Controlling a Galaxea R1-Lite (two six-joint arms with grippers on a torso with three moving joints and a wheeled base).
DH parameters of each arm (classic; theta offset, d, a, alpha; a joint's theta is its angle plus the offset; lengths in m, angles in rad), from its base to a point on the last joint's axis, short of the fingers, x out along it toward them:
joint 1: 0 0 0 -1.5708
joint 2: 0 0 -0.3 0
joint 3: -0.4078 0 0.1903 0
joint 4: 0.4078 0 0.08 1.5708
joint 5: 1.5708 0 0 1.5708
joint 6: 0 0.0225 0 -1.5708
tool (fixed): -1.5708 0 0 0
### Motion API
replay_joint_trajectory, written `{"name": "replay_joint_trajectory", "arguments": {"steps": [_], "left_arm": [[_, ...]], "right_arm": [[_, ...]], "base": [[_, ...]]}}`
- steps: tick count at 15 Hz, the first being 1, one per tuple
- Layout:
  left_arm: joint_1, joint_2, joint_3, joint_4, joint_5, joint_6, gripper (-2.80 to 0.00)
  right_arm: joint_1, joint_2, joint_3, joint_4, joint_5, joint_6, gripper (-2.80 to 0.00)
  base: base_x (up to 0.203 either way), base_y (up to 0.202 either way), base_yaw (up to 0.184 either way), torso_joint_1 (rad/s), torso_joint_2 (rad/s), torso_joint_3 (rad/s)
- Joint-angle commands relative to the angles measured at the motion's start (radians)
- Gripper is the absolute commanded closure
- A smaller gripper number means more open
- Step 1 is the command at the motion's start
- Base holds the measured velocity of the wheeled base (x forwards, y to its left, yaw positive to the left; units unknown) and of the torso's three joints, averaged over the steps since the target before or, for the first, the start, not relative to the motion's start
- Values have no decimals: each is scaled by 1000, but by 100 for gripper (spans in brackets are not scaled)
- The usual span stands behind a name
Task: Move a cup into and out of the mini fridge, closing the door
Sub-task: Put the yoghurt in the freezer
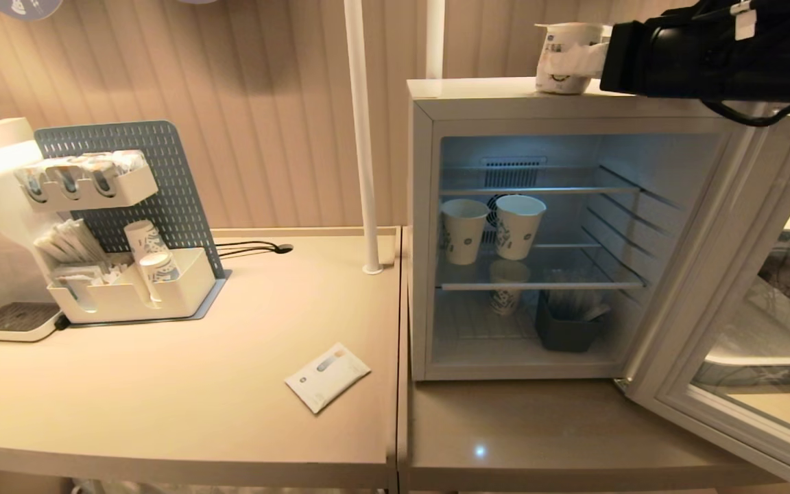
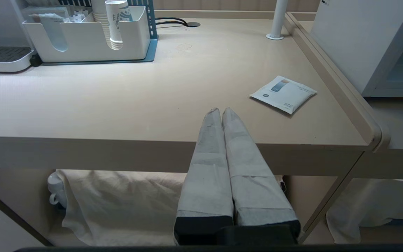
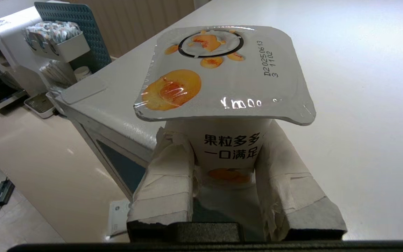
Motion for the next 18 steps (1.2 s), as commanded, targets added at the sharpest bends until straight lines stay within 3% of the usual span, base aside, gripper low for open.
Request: {"name": "replay_joint_trajectory", "arguments": {"steps": [1,9,12,16,18], "left_arm": [[0,0,0,0,0,0,0],[0,0,1,0,0,0,0],[0,0,0,0,0,0,0],[0,0,0,0,0,-1,0],[0,0,1,-5,0,-2,0]], "right_arm": [[0,-134,98,-9,-21,-8,0],[8,-581,446,11,-292,-20,0],[20,-763,593,36,-507,-54,0],[20,-977,780,44,-942,-154,0],[-44,-1078,829,46,-1024,-172,0]], "base": [[0,0,0,0,0,0],[0,0,0,0,0,0],[0,0,0,0,0,0],[0,0,0,0,0,0],[0,0,0,0,0,0]]}}
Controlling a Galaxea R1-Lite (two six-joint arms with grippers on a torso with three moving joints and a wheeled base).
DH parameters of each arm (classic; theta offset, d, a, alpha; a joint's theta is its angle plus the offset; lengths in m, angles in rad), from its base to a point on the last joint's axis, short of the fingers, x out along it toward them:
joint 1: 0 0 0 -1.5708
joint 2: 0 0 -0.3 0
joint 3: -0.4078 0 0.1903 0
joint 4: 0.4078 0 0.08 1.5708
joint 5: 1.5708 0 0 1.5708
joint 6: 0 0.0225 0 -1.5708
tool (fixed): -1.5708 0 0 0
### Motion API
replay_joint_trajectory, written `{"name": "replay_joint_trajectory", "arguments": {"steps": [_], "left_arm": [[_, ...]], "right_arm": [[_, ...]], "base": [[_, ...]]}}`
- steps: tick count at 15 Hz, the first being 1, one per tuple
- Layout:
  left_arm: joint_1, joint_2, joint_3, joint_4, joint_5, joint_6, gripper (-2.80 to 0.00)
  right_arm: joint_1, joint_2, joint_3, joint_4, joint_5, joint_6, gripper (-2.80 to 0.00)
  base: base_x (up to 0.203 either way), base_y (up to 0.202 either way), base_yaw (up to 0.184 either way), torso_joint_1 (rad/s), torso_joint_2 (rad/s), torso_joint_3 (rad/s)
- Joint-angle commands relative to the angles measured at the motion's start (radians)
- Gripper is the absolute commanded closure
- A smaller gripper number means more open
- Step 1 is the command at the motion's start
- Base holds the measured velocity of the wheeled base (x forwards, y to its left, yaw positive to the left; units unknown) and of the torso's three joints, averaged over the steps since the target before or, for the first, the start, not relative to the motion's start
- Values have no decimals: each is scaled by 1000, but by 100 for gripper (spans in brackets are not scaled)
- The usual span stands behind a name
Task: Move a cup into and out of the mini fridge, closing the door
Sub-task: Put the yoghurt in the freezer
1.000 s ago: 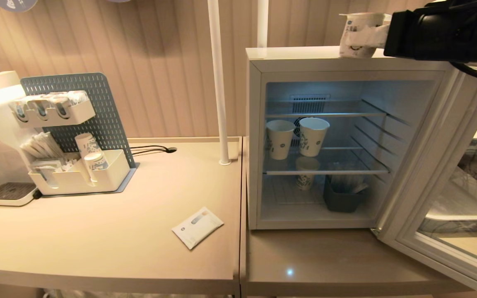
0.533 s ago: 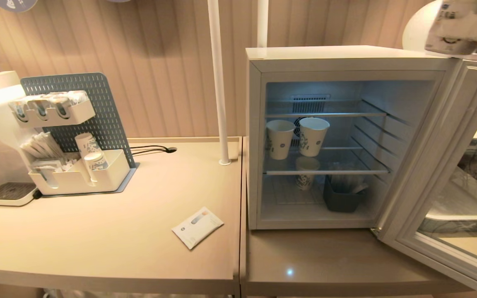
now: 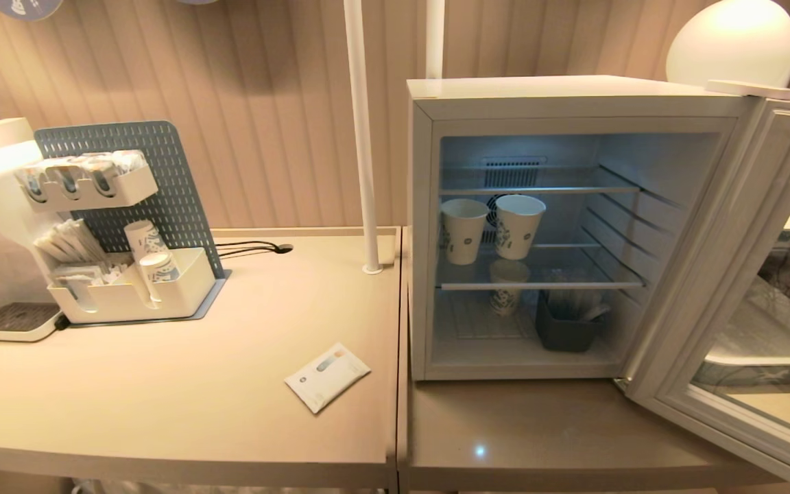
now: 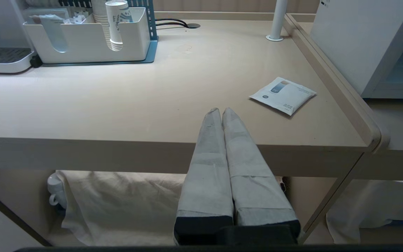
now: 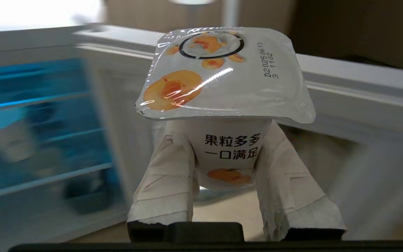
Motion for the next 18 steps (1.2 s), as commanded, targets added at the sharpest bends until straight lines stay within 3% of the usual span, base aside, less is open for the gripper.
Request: {"name": "replay_joint_trajectory", "arguments": {"steps": [1,6,8,12,15,18], "left_arm": [[0,0,1,-1,1,-1,0],[0,0,1,-3,0,-4,0],[0,0,1,-3,0,-4,0],[0,0,1,-3,0,-4,0],[0,0,1,-3,0,-4,0],[0,0,1,-3,0,-4,0]], "right_arm": [[-88,-172,56,4,-75,-9,0],[-284,-370,190,4,-86,-35,0],[-306,-477,264,1,-17,-41,0],[-268,-650,417,-4,321,-16,0],[-265,-701,504,0,672,35,0],[-264,-750,648,-5,790,44,0]], "base": [[0,0,0,0,0,0],[0,0,0,0,0,0],[0,0,0,0,0,0],[0,0,0,0,0,0],[0,0,0,0,0,0],[0,0,0,0,0,0]]}}
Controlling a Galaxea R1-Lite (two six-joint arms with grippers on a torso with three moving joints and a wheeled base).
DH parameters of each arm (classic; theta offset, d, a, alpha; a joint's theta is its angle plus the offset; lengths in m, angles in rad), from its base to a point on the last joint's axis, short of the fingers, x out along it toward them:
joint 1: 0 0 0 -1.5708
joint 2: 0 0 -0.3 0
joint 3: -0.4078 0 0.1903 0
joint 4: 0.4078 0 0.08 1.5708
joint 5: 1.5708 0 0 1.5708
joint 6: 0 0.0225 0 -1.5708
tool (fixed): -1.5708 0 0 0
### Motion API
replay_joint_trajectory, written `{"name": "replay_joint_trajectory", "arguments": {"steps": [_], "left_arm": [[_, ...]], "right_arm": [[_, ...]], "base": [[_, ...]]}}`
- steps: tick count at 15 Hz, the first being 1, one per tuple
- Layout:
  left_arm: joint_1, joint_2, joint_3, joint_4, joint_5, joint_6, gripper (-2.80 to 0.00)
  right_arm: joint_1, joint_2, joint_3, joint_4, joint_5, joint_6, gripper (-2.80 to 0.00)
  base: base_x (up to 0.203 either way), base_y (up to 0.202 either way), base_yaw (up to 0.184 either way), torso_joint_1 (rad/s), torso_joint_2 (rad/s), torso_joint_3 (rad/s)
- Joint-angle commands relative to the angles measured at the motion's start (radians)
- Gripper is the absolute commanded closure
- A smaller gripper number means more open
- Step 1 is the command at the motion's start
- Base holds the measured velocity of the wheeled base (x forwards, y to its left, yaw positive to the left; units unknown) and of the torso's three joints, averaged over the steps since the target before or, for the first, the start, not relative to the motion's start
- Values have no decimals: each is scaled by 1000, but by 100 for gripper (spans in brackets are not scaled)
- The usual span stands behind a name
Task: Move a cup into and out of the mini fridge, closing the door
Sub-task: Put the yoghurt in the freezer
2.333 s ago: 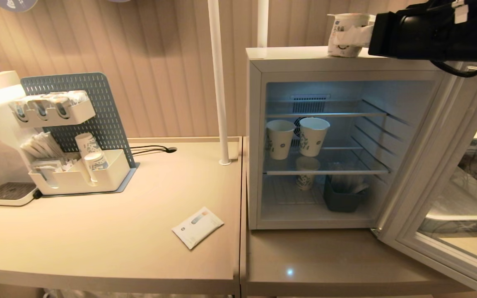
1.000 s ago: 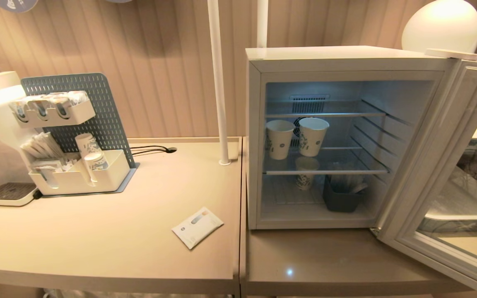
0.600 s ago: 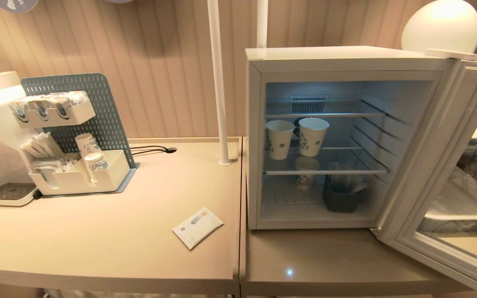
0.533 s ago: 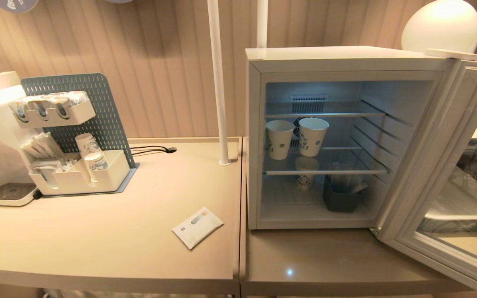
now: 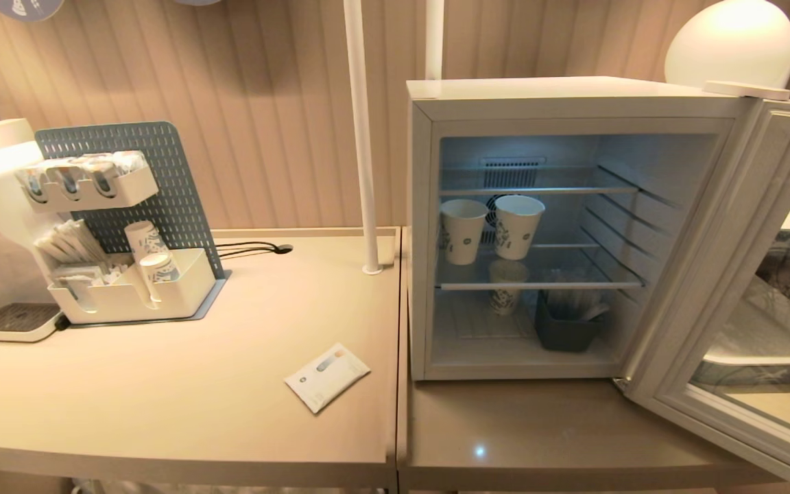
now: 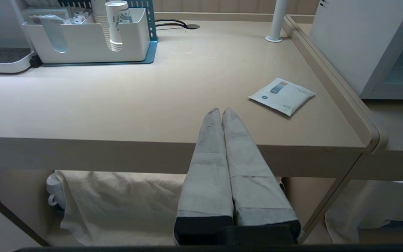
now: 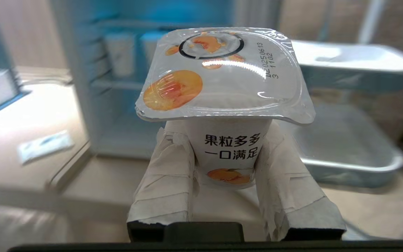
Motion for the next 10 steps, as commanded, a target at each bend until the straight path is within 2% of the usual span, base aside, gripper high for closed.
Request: {"name": "replay_joint_trajectory", "arguments": {"steps": [1,5,9,10], "left_arm": [[0,0,0,0,0,0,0],[0,0,0,0,0,0,0],[0,0,0,0,0,0,0],[0,0,0,0,0,0,0]], "right_arm": [[0,-57,104,-1,96,3,0],[1,-92,264,-2,221,4,0],[1,-53,355,-2,257,12,0],[1,-55,357,-4,275,46,0]], "base": [[0,0,0,0,0,0],[0,0,0,0,0,0],[0,0,0,0,0,0],[0,0,0,0,0,0]]}}
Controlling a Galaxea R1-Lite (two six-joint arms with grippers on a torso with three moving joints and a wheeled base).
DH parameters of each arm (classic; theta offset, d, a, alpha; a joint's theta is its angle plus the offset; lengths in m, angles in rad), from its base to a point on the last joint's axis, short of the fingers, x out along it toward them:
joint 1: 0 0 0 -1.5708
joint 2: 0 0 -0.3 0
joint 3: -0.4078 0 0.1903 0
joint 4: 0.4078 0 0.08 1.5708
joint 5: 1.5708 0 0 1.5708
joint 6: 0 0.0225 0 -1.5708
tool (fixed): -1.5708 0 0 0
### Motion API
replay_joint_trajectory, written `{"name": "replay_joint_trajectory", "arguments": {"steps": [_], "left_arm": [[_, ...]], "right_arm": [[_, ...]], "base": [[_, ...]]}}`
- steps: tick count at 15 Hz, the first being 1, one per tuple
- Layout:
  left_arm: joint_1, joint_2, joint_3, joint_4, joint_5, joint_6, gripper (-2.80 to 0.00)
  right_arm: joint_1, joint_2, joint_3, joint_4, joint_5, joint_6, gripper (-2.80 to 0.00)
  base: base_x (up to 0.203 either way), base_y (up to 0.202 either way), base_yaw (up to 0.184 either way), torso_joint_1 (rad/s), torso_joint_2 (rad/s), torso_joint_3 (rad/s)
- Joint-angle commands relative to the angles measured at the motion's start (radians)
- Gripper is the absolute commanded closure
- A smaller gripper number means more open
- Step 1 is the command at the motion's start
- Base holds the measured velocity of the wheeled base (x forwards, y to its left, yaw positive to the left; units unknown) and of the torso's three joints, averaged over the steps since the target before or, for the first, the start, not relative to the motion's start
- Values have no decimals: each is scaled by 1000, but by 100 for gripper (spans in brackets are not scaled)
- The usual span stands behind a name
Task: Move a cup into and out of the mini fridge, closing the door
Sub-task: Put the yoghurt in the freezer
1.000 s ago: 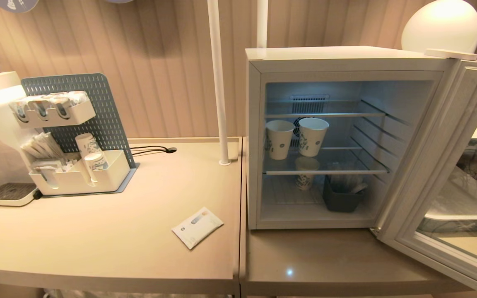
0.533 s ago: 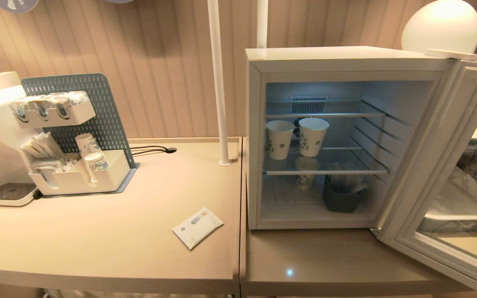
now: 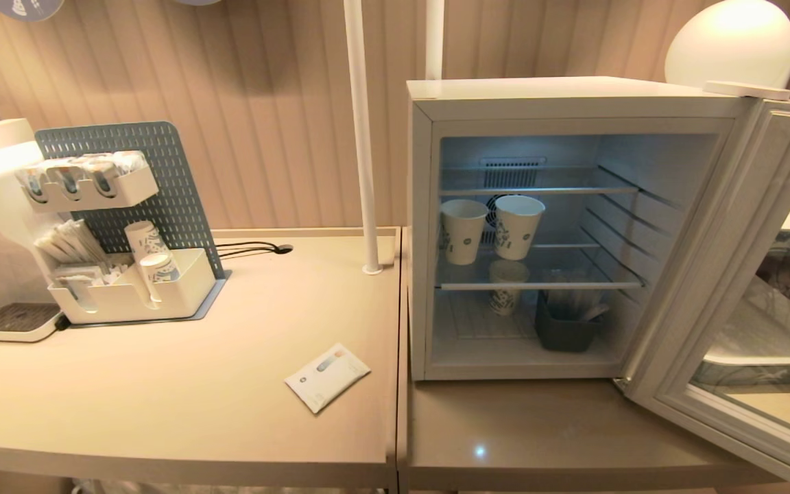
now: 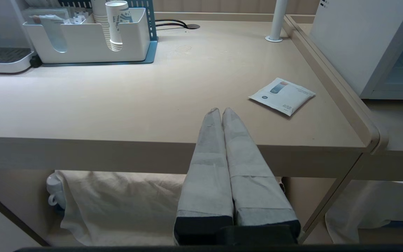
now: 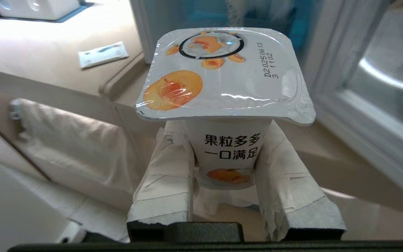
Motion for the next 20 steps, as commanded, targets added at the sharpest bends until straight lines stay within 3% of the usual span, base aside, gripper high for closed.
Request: {"name": "replay_joint_trajectory", "arguments": {"steps": [1,3,4,6,8,10,17,20], "left_arm": [[0,0,0,-1,0,0,0],[0,0,0,-1,0,-3,0],[0,0,0,-1,2,-5,0],[0,0,5,-8,0,-8,0],[0,0,6,-9,0,-8,0],[0,0,6,-9,2,-8,0],[0,0,6,-9,2,-8,0],[0,0,6,-9,2,-8,0]], "right_arm": [[-1,0,19,-6,28,47,0],[-1,-43,32,-39,19,64,0],[-1,-73,54,-87,-24,56,0],[-2,-73,109,-229,-191,22,0],[-2,-73,132,-232,-367,0,0],[-2,-72,136,-136,-356,9,0],[-1,-72,136,-152,-348,-16,0],[-1,-60,9,-118,-310,-40,0]], "base": [[0,0,0,0,0,0],[0,0,0,0,0,0],[0,0,0,0,0,0],[0,0,0,0,0,0],[0,0,0,0,0,0],[0,0,0,0,0,0],[0,0,0,0,0,0],[0,0,0,0,0,0]]}}
